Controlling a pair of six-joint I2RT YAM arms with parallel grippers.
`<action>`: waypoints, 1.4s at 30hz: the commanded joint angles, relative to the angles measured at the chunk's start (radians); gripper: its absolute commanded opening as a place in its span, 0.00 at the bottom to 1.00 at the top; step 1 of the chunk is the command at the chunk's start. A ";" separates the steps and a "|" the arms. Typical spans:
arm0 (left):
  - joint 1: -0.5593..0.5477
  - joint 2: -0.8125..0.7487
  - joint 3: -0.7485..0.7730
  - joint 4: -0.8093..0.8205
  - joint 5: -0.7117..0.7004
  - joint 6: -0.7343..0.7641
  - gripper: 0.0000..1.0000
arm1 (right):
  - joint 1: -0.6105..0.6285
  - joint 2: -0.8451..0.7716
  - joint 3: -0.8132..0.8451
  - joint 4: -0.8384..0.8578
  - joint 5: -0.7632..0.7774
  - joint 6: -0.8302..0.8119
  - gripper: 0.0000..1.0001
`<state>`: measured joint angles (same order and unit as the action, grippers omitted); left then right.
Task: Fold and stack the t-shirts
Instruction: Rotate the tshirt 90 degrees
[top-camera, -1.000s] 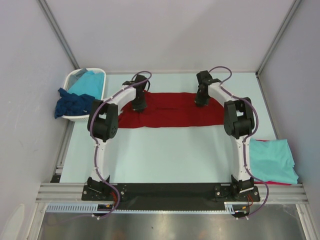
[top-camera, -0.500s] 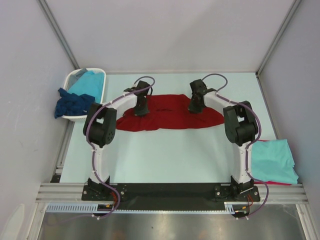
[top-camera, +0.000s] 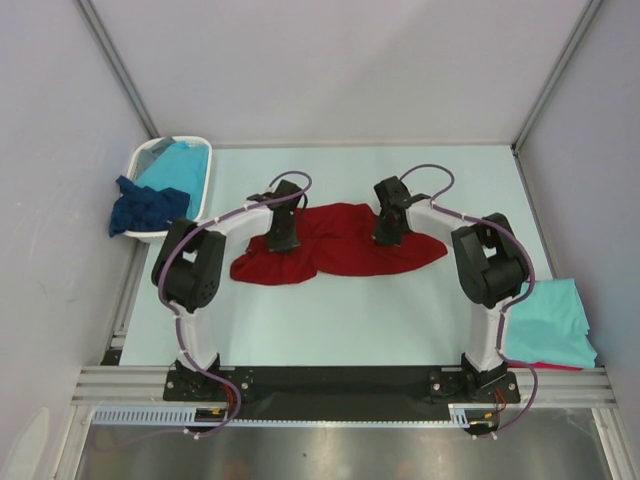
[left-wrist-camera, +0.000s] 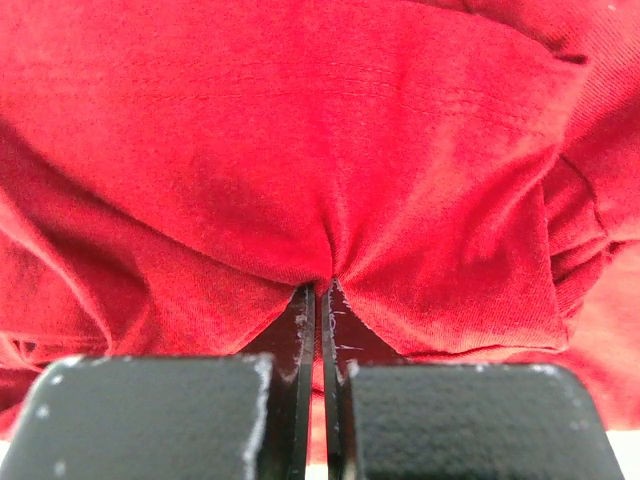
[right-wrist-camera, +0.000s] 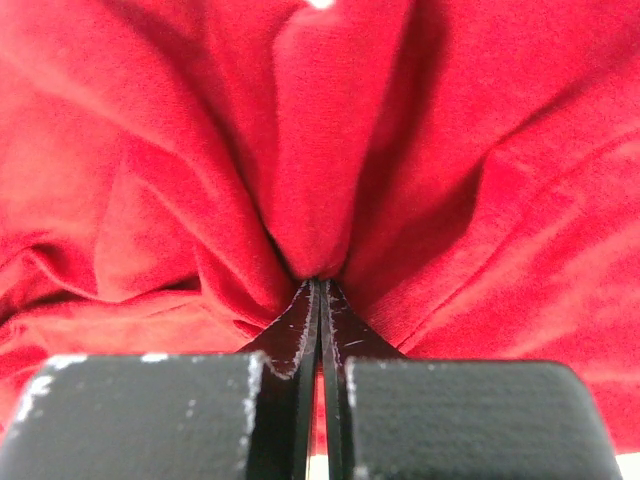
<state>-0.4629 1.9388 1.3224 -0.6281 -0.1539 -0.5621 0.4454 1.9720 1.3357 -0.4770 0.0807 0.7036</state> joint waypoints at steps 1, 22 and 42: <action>-0.016 -0.087 -0.104 -0.101 0.011 -0.042 0.00 | 0.003 -0.059 -0.111 -0.169 0.047 0.039 0.00; -0.036 -0.239 -0.287 -0.122 -0.006 -0.042 0.00 | 0.099 -0.234 -0.349 -0.204 0.065 0.160 0.00; -0.045 -0.336 0.054 -0.171 -0.070 -0.005 0.56 | 0.102 -0.243 0.118 -0.287 0.191 -0.041 0.50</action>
<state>-0.4992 1.6066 1.3598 -0.7658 -0.2504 -0.5743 0.5465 1.7283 1.4055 -0.6952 0.2234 0.7094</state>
